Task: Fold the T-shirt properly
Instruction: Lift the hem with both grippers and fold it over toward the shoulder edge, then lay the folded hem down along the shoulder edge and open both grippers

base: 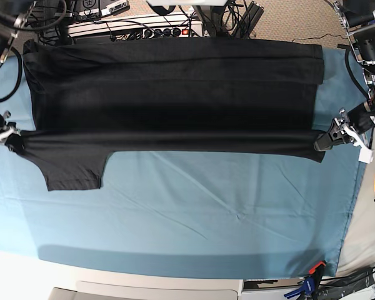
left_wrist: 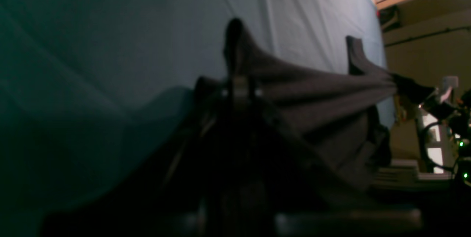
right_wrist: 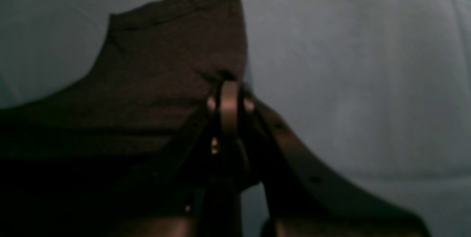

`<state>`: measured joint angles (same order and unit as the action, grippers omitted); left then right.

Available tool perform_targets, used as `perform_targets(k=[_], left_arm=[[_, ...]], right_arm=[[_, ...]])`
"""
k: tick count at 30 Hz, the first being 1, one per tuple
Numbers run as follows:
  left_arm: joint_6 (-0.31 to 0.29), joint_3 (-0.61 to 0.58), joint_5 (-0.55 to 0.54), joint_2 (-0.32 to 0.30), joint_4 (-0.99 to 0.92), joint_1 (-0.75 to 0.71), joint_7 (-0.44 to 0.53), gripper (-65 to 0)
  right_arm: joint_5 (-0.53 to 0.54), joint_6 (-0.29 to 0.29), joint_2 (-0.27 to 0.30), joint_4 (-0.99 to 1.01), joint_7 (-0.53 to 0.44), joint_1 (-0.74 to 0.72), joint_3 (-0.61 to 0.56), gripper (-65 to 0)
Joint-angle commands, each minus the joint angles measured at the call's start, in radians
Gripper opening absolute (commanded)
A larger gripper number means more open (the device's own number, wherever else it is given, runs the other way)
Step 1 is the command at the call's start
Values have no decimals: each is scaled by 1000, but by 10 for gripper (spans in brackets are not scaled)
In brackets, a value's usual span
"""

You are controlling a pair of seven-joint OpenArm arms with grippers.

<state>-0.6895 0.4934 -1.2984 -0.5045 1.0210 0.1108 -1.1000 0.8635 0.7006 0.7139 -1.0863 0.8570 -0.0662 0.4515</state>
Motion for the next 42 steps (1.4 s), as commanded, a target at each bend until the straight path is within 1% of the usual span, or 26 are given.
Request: perform_targets(k=[1, 5, 7, 10, 16, 26, 38, 42], left_arm=[[-9, 9, -26, -25, 16, 15, 16, -650], [-9, 10, -35, -33, 27, -12, 3, -650], [-9, 10, -62, -43, 47, -40, -12, -650], [-9, 11, -125, -42, 93, -89, -39, -650], [-9, 31, -130, -32, 159, -173, -34, -650], [-9, 106, -130, -33, 160, -198, -38, -650], [-9, 106, -132, -33, 161, -218, -39, -650], [-9, 106, -163, -33, 161, -242, -56, -650]], right_arm=[[11, -2, 32, -37, -26, 8, 29, -650], [11, -2, 15, -96, -26, 79, 66, -650], [11, -2, 8, -99, -26, 95, 68, -650], [11, -2, -6, -99, -24, 106, 68, -650], [11, -2, -27, -99, -18, 105, 68, -650], [13, -2, -26, -100, 7, 110, 68, -650], [24, -2, -21, -100, 8, 180, 68, -650], [35, -2, -21, -100, 12, 201, 68, -650]])
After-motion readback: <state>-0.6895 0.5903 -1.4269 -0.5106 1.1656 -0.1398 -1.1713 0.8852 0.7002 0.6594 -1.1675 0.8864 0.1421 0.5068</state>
